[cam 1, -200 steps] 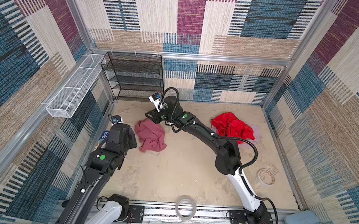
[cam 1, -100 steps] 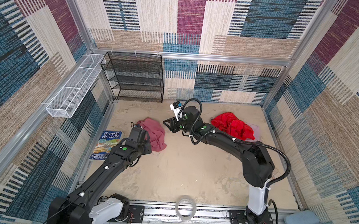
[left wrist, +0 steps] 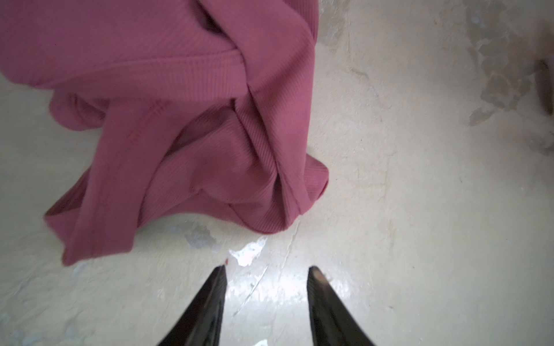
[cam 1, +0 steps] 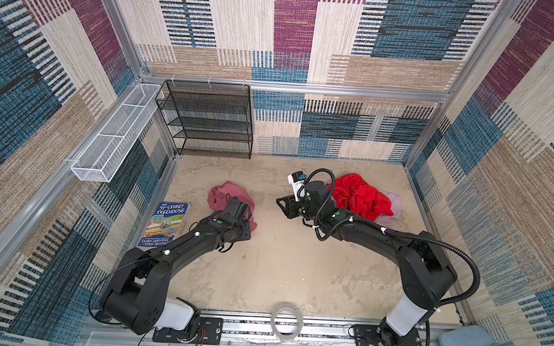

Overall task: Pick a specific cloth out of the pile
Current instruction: 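Grasp the pink shirt with the left gripper while the right arm draws back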

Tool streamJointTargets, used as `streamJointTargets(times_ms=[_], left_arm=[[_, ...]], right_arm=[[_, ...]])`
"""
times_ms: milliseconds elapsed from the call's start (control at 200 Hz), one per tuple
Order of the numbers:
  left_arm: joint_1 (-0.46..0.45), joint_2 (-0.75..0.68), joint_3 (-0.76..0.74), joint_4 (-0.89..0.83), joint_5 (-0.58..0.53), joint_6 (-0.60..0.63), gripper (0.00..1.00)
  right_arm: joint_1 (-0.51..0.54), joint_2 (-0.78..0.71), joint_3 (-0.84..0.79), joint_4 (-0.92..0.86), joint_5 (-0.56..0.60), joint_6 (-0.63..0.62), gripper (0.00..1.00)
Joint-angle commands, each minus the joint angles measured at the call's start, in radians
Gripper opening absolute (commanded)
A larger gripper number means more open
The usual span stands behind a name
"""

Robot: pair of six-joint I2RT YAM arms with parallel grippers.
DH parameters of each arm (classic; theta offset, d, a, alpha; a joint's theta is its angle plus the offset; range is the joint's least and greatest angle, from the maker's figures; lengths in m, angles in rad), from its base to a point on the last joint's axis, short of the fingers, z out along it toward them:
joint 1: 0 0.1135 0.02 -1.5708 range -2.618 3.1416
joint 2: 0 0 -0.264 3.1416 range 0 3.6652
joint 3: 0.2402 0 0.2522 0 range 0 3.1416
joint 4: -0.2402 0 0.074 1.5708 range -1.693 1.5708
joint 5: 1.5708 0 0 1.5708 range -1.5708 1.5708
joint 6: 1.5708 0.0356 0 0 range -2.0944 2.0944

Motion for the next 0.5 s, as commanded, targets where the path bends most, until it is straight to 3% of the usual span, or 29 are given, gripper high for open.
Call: streamJointTargets(times_ms=[0, 496], left_arm=[[-0.002, 0.044, 0.036, 0.048, 0.019, 0.007, 0.47], [-0.008, 0.183, 0.068, 0.081, -0.047, 0.011, 0.44]], right_arm=[[-0.003, -0.022, -0.013, 0.048, 0.026, 0.016, 0.35], [-0.010, -0.145, -0.120, 0.008, 0.099, -0.010, 0.36]])
